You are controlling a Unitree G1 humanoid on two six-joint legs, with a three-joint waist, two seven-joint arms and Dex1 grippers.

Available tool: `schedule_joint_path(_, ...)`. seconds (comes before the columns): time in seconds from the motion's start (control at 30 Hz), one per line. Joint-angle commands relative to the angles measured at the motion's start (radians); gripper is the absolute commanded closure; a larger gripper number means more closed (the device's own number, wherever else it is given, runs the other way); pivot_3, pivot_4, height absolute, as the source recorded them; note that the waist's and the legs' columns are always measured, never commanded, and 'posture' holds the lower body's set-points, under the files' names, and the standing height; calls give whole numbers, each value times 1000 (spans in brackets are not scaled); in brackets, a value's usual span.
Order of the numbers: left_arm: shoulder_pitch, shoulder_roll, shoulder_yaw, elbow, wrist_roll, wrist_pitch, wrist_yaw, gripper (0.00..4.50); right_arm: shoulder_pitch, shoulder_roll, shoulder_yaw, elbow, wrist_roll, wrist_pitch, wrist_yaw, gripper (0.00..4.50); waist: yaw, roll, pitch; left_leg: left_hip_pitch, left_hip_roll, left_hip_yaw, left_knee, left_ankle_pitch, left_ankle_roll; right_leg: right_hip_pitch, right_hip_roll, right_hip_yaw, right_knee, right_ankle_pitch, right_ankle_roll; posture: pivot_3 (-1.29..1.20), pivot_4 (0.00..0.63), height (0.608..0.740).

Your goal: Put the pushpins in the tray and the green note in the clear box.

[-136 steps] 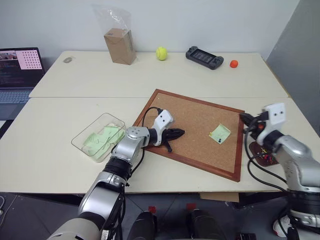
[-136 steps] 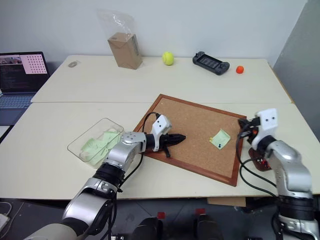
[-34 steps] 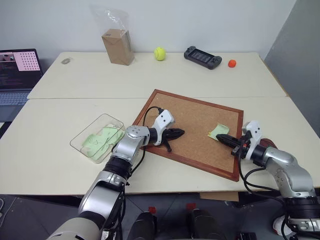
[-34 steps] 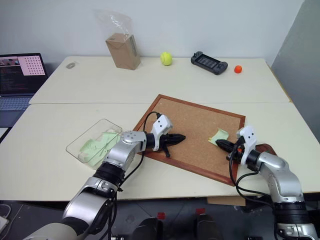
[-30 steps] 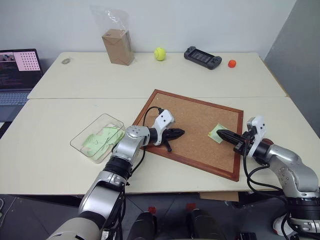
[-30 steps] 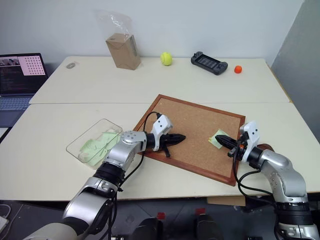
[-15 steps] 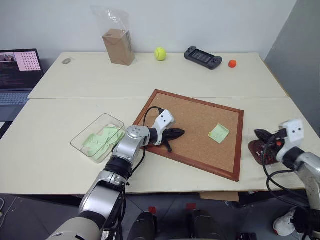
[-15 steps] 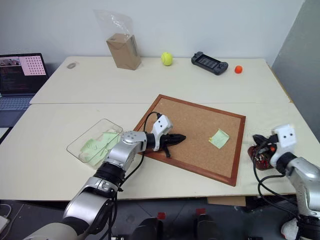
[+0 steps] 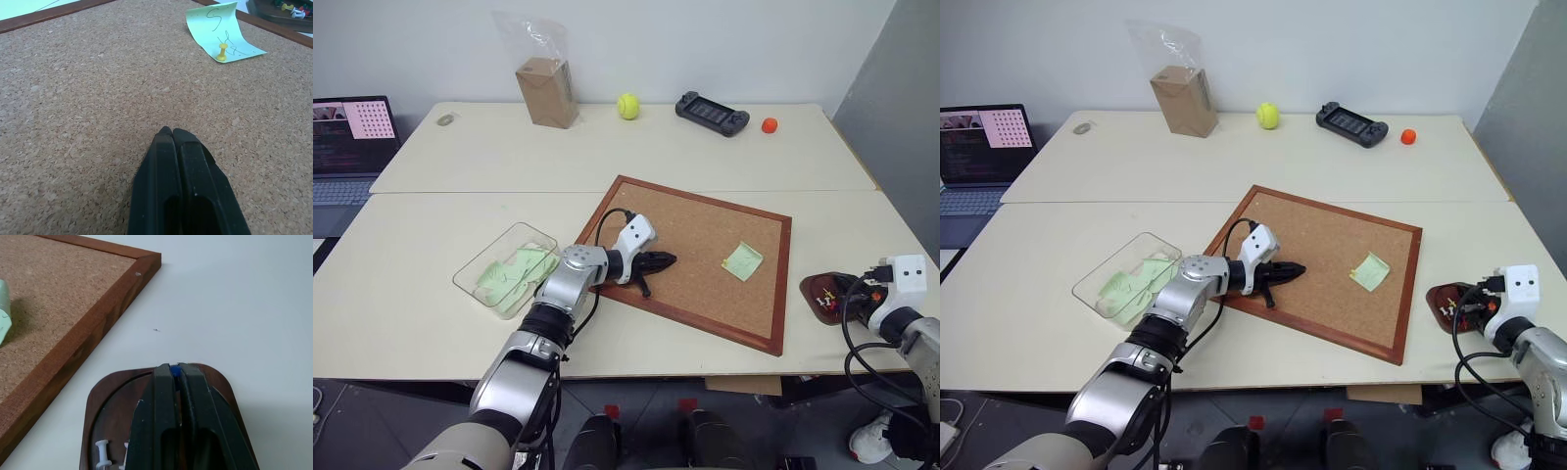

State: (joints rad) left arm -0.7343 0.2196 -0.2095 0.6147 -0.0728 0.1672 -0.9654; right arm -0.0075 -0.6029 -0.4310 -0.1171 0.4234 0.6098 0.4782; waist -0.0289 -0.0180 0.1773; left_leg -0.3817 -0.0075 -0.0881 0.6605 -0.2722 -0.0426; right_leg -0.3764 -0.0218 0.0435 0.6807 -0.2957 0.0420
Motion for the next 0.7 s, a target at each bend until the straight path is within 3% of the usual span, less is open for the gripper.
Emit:
schedule_joint_path(0.03, -6, -4, -11, 9, 12, -3, -3, 4500, -8, -10, -29, -35, 15, 2, -7, 4495, 0, 0, 0, 0, 0, 0, 0, 0, 0, 0, 0, 0, 0, 0, 0, 0, 150, 740)
schedule_joint_path(0.17, 2, -4, -13, -1, 14, 0, -4, 4500, -11, -12, -25, -30, 10, 3, -5, 4236, 0, 0, 0, 0, 0, 0, 0, 0, 0, 0, 0, 0, 0, 0, 0, 0, 150, 740)
schedule_joint_path(0.7, 6, -5, -16, -7, 14, -2, -7, 4500, 3, -29, -24, -28, 2, -2, 15, 1028, 0, 0, 0, 0, 0, 0, 0, 0, 0, 0, 0, 0, 0, 0, 0, 0, 150, 740)
